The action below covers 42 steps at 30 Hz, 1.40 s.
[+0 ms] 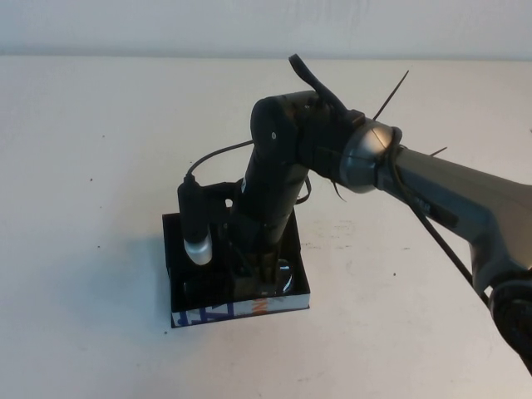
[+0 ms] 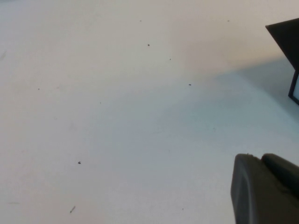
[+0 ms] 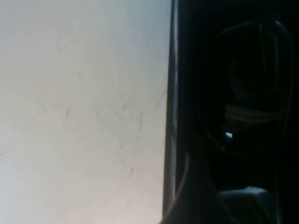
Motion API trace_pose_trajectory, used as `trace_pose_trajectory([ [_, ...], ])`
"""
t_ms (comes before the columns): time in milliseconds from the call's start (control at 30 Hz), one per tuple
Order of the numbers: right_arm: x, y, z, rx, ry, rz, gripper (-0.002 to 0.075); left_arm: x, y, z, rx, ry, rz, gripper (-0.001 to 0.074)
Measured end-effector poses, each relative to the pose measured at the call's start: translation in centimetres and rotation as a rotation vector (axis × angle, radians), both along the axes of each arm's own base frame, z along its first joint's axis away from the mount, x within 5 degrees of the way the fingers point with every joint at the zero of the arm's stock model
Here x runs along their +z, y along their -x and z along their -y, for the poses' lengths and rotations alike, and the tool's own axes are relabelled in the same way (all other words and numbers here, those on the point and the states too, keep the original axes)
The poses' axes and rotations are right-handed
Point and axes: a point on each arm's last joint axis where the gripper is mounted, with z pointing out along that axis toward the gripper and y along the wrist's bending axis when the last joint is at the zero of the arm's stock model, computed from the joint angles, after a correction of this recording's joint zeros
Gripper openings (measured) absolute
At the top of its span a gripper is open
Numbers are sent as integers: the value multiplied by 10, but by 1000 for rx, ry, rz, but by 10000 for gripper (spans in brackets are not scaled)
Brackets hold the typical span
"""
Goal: Return glasses to glasses case
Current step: Place the glasses in the glasses case, then close the glasses case
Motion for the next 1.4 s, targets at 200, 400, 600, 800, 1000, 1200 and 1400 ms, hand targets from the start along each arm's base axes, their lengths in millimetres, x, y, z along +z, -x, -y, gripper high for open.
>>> trace_pose_trajectory([
  [200,15,2,2,-4,-19,24,405,0,0,0,0,0,0,-1],
  [400,40,6,7,-64,-41,54,380,0,0,0,0,0,0,-1],
  [600,88,14,26,-361,-46,90,219,0,0,0,0,0,0,-1],
  [800,121,39,53,-651,-66,38,11,0,0,0,0,0,0,-1],
  [1000,136,66,76,-792,-72,-20,-9,0,0,0,0,0,0,-1],
  [1200,135,79,95,-867,-30,6,-11,0,0,0,0,0,0,-1],
  [1400,142,94,121,-933,-93,83,-11,0,0,0,0,0,0,-1],
])
